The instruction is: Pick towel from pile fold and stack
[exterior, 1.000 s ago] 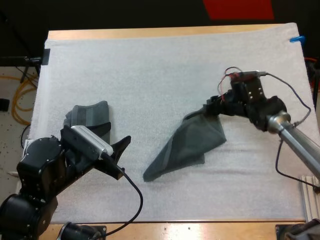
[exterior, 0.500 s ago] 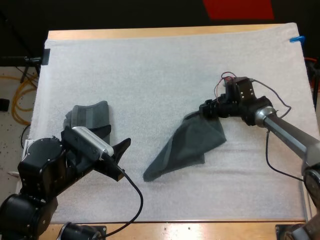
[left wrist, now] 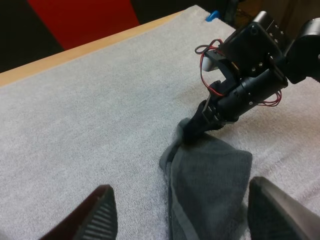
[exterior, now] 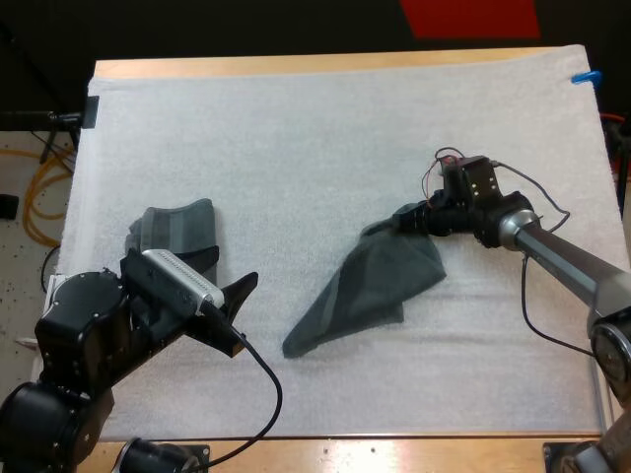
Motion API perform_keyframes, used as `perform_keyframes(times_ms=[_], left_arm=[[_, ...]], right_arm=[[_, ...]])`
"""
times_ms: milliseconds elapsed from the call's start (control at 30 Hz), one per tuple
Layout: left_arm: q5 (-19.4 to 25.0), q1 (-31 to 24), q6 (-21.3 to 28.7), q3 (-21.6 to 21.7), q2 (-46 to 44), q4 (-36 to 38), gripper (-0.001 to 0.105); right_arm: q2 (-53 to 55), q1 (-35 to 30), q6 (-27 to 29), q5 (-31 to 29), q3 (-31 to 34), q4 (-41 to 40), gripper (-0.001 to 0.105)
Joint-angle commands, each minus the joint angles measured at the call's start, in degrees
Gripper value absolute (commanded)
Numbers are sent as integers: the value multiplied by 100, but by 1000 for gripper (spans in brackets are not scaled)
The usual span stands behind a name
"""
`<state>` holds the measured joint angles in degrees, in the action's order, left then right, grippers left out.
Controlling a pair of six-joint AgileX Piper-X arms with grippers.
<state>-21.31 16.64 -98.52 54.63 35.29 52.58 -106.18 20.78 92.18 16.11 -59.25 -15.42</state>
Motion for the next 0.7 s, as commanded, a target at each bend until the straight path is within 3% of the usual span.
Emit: perform_keyframes(times_ms=[0,300,400,500,667], left_arm=[[-38,19,-30,39,-5,-9,56],[-38,19,-30,39,-5,-9,56],[-38,19,-30,39,-5,-9,56],[-38,19,-30,39,-5,-9,56],[-38,19,-30,39,-5,-9,56]], right_arm=[[74,-13,42,110,-10,20,0],[1059,-13,111,-89,-10,469,0],[1561,-13,153,-487,-10,729,0],[2064,-13,638,-1050,-22,820,0],[3017,-13,1955,-2067,-183,784,0]])
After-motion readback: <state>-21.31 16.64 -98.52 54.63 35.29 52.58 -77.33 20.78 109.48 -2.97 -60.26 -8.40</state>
